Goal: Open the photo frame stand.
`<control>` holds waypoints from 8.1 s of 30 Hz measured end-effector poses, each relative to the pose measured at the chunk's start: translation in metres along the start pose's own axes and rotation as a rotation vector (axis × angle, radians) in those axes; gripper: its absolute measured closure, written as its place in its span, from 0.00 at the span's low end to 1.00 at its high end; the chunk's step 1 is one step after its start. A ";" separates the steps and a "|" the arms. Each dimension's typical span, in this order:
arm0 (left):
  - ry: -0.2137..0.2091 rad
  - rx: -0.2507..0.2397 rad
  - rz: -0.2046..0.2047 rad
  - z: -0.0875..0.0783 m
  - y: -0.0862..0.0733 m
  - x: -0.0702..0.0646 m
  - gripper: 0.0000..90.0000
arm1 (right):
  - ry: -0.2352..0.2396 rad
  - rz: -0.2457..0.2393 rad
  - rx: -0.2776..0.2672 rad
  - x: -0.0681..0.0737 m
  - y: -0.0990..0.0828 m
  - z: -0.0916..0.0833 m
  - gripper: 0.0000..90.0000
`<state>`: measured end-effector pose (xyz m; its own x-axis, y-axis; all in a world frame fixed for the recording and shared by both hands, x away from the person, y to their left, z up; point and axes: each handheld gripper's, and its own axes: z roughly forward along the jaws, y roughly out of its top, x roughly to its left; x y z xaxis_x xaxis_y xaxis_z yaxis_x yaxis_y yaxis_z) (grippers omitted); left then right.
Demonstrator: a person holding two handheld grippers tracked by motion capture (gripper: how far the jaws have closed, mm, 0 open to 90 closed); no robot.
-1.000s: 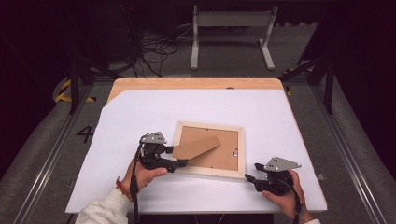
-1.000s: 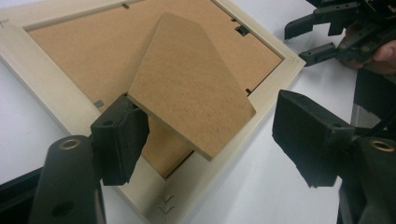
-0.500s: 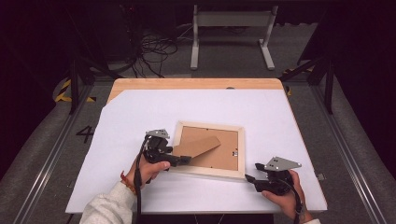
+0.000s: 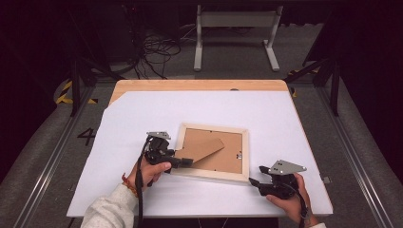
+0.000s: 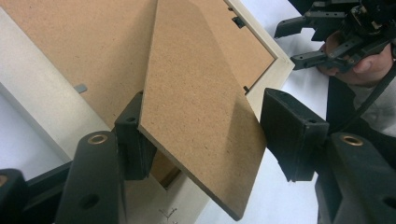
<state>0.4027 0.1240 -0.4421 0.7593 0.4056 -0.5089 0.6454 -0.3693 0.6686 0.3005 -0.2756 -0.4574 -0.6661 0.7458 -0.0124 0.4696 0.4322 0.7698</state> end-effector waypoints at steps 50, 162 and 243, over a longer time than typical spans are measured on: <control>0.107 -0.084 0.156 -0.016 -0.014 -0.026 0.68 | 0.018 0.053 -0.094 -0.006 0.011 -0.008 0.35; 0.284 -0.062 0.415 -0.013 -0.022 -0.054 0.81 | 0.033 0.035 -0.144 -0.014 0.053 0.043 0.44; 0.324 -0.010 0.490 0.001 -0.054 -0.091 0.81 | -0.154 -0.105 -0.211 0.027 0.060 0.039 0.48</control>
<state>0.2993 0.1057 -0.4324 0.9034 0.4256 0.0517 0.2236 -0.5707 0.7901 0.3334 -0.2099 -0.4363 -0.6012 0.7778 -0.1832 0.2615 0.4081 0.8747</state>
